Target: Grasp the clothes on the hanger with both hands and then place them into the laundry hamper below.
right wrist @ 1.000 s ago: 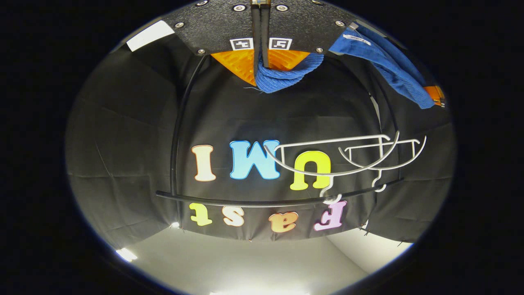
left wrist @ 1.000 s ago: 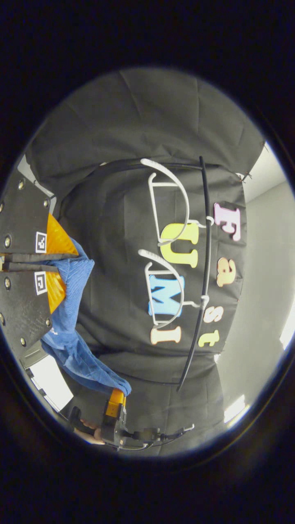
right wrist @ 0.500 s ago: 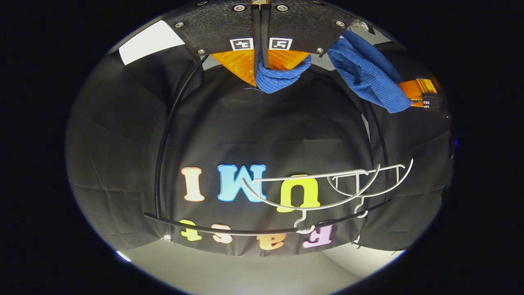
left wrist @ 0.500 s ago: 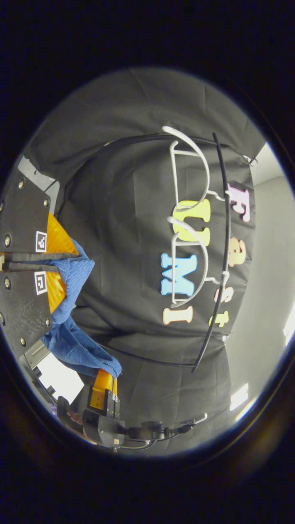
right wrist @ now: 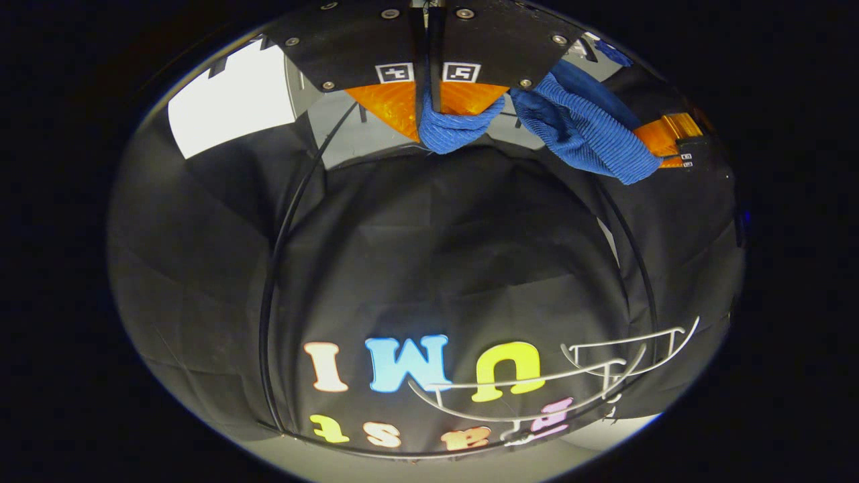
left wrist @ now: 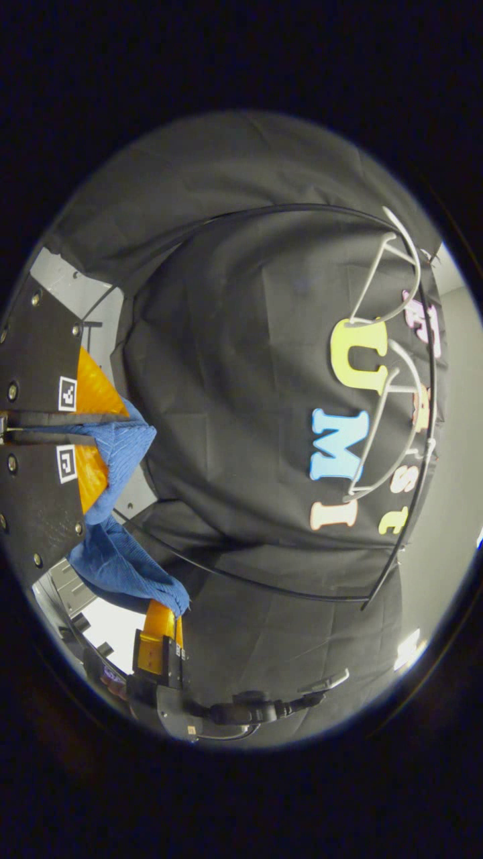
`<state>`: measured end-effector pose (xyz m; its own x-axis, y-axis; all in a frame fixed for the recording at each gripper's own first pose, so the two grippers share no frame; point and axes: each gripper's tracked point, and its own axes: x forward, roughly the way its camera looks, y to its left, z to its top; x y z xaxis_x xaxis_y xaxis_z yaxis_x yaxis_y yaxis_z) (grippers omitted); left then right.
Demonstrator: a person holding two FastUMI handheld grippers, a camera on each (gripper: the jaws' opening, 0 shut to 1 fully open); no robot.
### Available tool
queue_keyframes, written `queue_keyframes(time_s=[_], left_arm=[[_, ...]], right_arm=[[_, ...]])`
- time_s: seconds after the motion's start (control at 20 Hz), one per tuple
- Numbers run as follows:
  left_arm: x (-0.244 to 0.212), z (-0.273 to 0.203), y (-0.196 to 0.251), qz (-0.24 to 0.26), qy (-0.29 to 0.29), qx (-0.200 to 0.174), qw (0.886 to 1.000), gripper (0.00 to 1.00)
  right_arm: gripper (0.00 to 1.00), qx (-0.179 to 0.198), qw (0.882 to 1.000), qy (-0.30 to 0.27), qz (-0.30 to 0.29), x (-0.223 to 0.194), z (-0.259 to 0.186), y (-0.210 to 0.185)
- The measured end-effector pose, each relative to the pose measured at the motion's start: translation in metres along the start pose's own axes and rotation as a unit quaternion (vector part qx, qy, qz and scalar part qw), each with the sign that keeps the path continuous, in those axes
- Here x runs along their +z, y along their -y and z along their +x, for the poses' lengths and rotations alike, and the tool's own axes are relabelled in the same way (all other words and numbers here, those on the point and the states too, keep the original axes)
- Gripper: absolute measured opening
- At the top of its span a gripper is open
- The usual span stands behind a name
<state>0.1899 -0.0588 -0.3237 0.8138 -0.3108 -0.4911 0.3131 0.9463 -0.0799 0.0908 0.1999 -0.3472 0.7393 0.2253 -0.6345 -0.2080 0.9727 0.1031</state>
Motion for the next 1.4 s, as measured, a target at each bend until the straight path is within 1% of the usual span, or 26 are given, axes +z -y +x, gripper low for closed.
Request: queue_keyframes(time_s=[0.1, 0.2, 0.35, 0.45, 0.5, 0.55, 0.65, 0.75, 0.8, 0.9, 0.95, 1.0, 1.05, 1.2, 1.25, 1.3, 1.35, 1.4], left_arm=[[-0.025, 0.012, 0.004, 0.005, -0.023, -0.003, 1.0, 0.04], [-0.046, 0.018, 0.015, 0.014, -0.039, -0.013, 0.999, 0.04], [-0.071, 0.028, 0.022, 0.027, -0.056, -0.02, 0.998, 0.04], [-0.091, 0.034, 0.024, 0.042, -0.064, -0.013, 0.997, 0.04], [-0.102, 0.036, 0.026, 0.044, -0.069, -0.007, 0.997, 0.02], [-0.112, 0.039, 0.025, 0.042, -0.075, -0.003, 0.996, 0.04], [-0.132, 0.045, 0.025, 0.025, -0.087, 0.004, 0.996, 0.05], [-0.142, 0.053, 0.022, 0.005, -0.094, 0.012, 0.995, 0.05], [-0.146, 0.051, 0.023, -0.003, -0.097, 0.012, 0.995, 0.05], [-0.155, 0.048, 0.017, -0.015, -0.096, 0.019, 0.995, 0.05], [-0.157, 0.044, 0.013, -0.02, -0.096, 0.023, 0.995, 0.02], [-0.162, 0.04, 0.007, -0.024, -0.099, 0.028, 0.994, 0.05], [-0.167, 0.038, 0.004, -0.027, -0.102, 0.032, 0.994, 0.05], [-0.178, 0.037, -0.004, -0.037, -0.113, 0.038, 0.992, 0.05], [-0.185, 0.041, -0.006, -0.037, -0.115, 0.039, 0.992, 0.07], [-0.191, 0.042, -0.007, -0.036, -0.12, 0.039, 0.991, 0.05], [-0.195, 0.044, -0.008, -0.036, -0.124, 0.038, 0.991, 0.07], [-0.201, 0.044, -0.009, -0.037, -0.129, 0.038, 0.99, 0.02]], right_arm=[[0.02, -0.011, 1.0, -0.024, 0.011, -0.02, 0.011, 0.011], [0.02, -0.013, 0.999, -0.046, 0.019, -0.043, 0.02, 0.017], [0.05, -0.013, 0.998, -0.06, 0.02, -0.073, 0.028, 0.023], [0.05, -0.015, 0.996, -0.08, 0.02, -0.099, 0.035, 0.028], [0.06, -0.013, 0.995, -0.091, 0.025, -0.114, 0.038, 0.029], [0.06, -0.009, 0.995, -0.099, 0.029, -0.121, 0.038, 0.028], [0.07, -0.009, 0.993, -0.111, 0.026, -0.132, 0.041, 0.031], [0.06, -0.006, 0.992, -0.12, 0.024, -0.137, 0.045, 0.03], [0.08, -0.004, 0.992, -0.126, 0.026, -0.141, 0.046, 0.03], [0.09, -0.001, 0.991, -0.129, 0.028, -0.144, 0.048, 0.028], [0.09, 0.0, 0.991, -0.131, 0.027, -0.145, 0.049, 0.027], [0.09, 0.002, 0.99, -0.136, 0.025, -0.149, 0.049, 0.026], [0.12, 0.002, 0.99, -0.14, 0.024, -0.151, 0.05, 0.026], [0.15, 0.005, 0.988, -0.153, 0.023, -0.162, 0.051, 0.019], [0.16, 0.006, 0.987, -0.156, 0.021, -0.164, 0.051, 0.018], [0.17, 0.007, 0.987, -0.16, 0.02, -0.168, 0.051, 0.015], [0.18, 0.008, 0.986, -0.165, 0.018, -0.171, 0.05, 0.012], [0.18, 0.008, 0.986, -0.168, 0.017, -0.175, 0.048, 0.009]])
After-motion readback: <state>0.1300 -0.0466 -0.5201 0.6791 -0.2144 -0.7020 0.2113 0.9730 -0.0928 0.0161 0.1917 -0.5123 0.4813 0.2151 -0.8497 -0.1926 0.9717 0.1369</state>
